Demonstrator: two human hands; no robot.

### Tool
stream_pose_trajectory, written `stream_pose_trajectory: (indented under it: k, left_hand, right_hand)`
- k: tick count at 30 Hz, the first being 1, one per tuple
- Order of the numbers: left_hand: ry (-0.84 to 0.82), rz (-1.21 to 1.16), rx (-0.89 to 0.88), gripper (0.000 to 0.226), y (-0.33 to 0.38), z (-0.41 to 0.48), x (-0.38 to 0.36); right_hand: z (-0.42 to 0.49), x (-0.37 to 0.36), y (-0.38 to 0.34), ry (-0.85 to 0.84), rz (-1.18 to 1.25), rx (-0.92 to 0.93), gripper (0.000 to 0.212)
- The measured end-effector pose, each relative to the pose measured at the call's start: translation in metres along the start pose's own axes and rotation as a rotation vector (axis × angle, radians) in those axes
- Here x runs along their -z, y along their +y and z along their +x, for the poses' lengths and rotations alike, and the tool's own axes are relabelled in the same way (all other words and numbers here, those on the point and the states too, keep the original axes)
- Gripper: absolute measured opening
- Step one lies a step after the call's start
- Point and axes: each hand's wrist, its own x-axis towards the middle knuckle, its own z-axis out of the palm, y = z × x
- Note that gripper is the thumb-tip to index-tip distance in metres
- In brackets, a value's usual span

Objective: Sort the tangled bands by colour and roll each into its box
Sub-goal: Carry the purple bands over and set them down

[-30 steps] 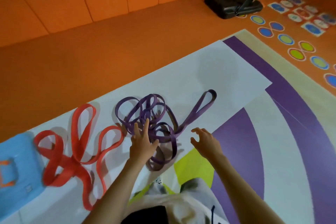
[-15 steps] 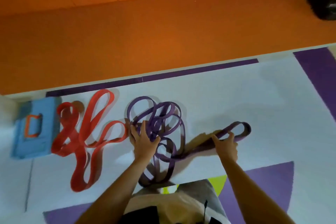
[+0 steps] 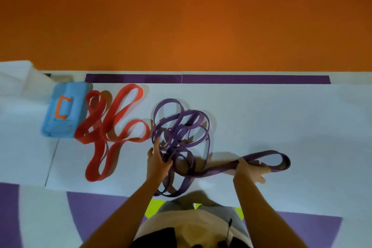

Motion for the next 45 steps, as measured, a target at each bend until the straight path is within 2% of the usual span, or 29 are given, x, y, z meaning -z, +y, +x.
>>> stream_pose_trajectory:
  k: [3, 10, 16, 18, 21, 24, 27, 30, 33, 35, 40, 43, 45]
  left_hand:
    - [-0.044, -0.014, -0.036, 0.101, 0.000, -0.001, 0.000]
    - [-0.058, -0.094, -0.046, 0.101, -0.009, -0.001, 0.008]
    - [-0.084, -0.100, -0.108, 0.097, -0.014, -0.004, 0.015]
    - [-0.125, -0.088, -0.155, 0.091, -0.016, -0.004, 0.019]
    - [-0.218, -0.017, -0.251, 0.089, -0.022, -0.006, 0.021]
    - [-0.244, 0.009, -0.277, 0.097, -0.025, -0.010, 0.018]
    - [-0.194, -0.015, -0.175, 0.101, -0.024, -0.009, 0.015]
    - [-0.195, 0.003, -0.115, 0.111, -0.025, -0.009, 0.014]
    - [-0.212, 0.037, -0.111, 0.118, -0.032, -0.013, 0.012]
    - [-0.210, 0.078, -0.118, 0.120, -0.036, -0.012, 0.009]
    - [-0.175, 0.160, -0.075, 0.122, -0.038, -0.007, 0.007]
    - [-0.140, 0.140, -0.050, 0.122, -0.039, -0.005, 0.006]
    - [-0.118, 0.099, -0.048, 0.121, -0.039, -0.007, 0.000]
  right_hand:
    - [-0.001, -0.006, -0.003, -0.008, 0.003, 0.006, 0.067]
    - [-0.007, -0.011, -0.011, -0.120, -0.177, 0.231, 0.068]
    - [-0.049, -0.033, -0.021, -0.290, -0.268, 0.665, 0.076]
    - [-0.066, -0.044, -0.023, -0.392, -0.327, 0.838, 0.069]
    - [-0.084, -0.061, -0.026, -0.540, -0.591, 1.119, 0.065]
    - [-0.088, -0.075, -0.031, -0.635, -1.059, 1.336, 0.067]
    - [-0.091, -0.088, -0.043, -0.629, -1.359, 1.444, 0.072]
    - [-0.098, -0.103, -0.054, -0.605, -1.499, 1.467, 0.094]
    - [-0.102, -0.119, -0.064, -0.486, -1.747, 1.570, 0.120]
    - [-0.102, -0.129, -0.068, -0.407, -1.864, 1.671, 0.128]
    - [-0.097, -0.151, -0.072, -0.489, -1.922, 1.662, 0.129]
    - [-0.093, -0.148, -0.064, -0.514, -1.866, 1.671, 0.120]
    - [-0.085, -0.138, -0.053, -0.473, -1.825, 1.691, 0.111]
